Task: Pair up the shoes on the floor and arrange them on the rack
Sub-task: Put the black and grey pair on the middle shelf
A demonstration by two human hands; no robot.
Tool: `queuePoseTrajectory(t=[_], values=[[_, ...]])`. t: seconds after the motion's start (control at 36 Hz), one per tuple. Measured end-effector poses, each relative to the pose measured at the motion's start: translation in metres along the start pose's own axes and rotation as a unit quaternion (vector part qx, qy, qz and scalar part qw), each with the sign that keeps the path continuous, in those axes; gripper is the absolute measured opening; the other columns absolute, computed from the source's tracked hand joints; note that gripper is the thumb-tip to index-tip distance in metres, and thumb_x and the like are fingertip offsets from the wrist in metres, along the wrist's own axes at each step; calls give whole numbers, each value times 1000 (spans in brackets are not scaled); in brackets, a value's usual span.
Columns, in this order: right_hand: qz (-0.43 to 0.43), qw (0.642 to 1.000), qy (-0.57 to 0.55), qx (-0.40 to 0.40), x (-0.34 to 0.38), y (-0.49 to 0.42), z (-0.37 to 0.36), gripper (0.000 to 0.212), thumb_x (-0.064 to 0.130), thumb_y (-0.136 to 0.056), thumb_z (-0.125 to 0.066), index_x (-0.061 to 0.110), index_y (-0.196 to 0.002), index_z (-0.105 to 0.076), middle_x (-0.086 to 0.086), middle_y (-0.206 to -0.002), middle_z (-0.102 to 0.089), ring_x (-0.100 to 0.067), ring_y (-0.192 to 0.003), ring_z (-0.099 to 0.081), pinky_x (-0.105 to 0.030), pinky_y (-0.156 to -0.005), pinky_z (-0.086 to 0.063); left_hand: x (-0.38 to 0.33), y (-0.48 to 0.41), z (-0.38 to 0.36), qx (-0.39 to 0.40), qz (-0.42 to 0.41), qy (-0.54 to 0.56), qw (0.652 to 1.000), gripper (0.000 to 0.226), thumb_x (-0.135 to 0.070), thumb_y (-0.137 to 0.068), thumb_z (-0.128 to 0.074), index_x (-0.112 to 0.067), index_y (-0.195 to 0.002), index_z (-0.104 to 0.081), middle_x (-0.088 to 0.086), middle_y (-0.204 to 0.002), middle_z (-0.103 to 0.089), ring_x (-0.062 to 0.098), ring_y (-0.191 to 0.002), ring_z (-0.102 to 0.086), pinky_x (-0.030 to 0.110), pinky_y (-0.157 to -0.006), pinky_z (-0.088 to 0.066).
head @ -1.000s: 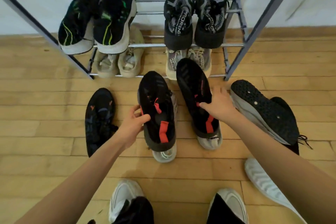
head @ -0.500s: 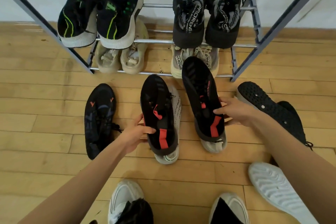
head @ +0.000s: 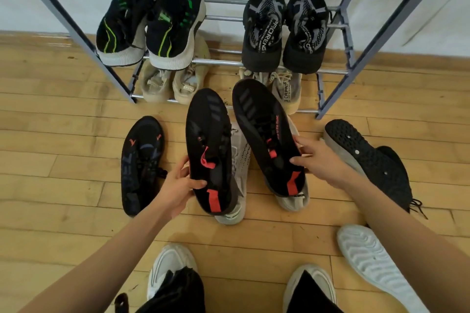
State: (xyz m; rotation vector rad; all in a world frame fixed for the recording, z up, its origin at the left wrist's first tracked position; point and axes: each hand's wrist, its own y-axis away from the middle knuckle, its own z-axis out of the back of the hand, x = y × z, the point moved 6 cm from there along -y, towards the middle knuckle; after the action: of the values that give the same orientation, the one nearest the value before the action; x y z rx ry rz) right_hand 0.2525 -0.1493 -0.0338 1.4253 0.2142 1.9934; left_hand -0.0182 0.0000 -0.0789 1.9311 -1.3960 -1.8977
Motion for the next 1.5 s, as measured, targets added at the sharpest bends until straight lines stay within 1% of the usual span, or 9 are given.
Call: queuePoseTrajectory(t=[0.14,0.31,0.56,0.89,1.06,1.11,1.17,1.36,1.5], values=[[84,992,70,-63,20,15,-1,68,10,-86,-62,59,-126,-39,27,-112,-59,1,-105,-54,-21,-85,-44,-17,17,3,-12,-108,-31,994,78,20,-72,-58,-40,-122,-56,-6,-115,-68,13,-109,-63,40,-89,-51],[175,977,67,-105,62,24,4,62,6,-88,-60,32,-141,-41,16,-128,-57,9,-111,-50,2,-82,-38,-63,42,-2,-9,-223,-70,972,75,16,-74,-60,-40,-124,-56,-5,-120,-66,9,-110,-62,19,-77,-55],[240,954,103,-145,163,39,36,72,12,-86,-60,61,-131,-33,53,-97,-51,28,-94,-48,5,-75,-38,-160,71,-16,-12,-287,-57,956,74,20,-74,-55,-31,-129,-54,4,-117,-68,14,-108,-64,27,-85,-53],[215,966,75,-122,274,37,54,58,9,-85,-60,38,-133,-47,2,-113,-67,-20,-104,-63,-47,-90,-52,-260,86,-26,-77,-263,-32,961,46,14,-81,-57,-6,-122,-46,11,-110,-64,24,-99,-63,33,-71,-53],[150,979,47,-133,319,14,49,48,6,-84,-61,22,-129,-56,-10,-109,-66,-25,-92,-62,-36,-67,-53,-313,78,-16,-111,-264,-62,956,32,15,-84,-51,-7,-107,-56,10,-101,-63,28,-98,-61,33,-70,-51],[139,982,47,-121,335,5,46,46,4,-84,-61,19,-127,-56,-12,-110,-66,-28,-95,-62,-40,-74,-55,-332,74,-7,-126,-263,-77,953,31,15,-84,-50,-12,-99,-57,10,-98,-62,29,-94,-60,32,-66,-49],[124,985,47,-112,350,-4,42,44,3,-84,-61,17,-125,-57,-15,-110,-66,-33,-97,-64,-49,-84,-54,-352,69,2,-134,-267,-102,949,35,15,-85,-48,-10,-109,-57,12,-102,-61,28,-93,-60,32,-65,-48],[66,995,-10,-67,387,-33,22,31,-7,-88,-51,-4,-118,-57,-25,-104,-62,-35,-83,-62,-47,-69,-53,-408,48,32,-192,-264,-240,914,41,11,-85,-50,-4,-121,-60,22,-115,-64,34,-105,-61,43,-91,-51],[50,997,-22,-50,404,-50,13,28,-6,-92,-46,-4,-119,-54,-23,-108,-61,-34,-88,-61,-45,-70,-50,-425,34,40,-196,-244,-246,917,26,10,-86,-48,-15,-82,-57,17,-106,-60,27,-96,-59,40,-91,-52]])
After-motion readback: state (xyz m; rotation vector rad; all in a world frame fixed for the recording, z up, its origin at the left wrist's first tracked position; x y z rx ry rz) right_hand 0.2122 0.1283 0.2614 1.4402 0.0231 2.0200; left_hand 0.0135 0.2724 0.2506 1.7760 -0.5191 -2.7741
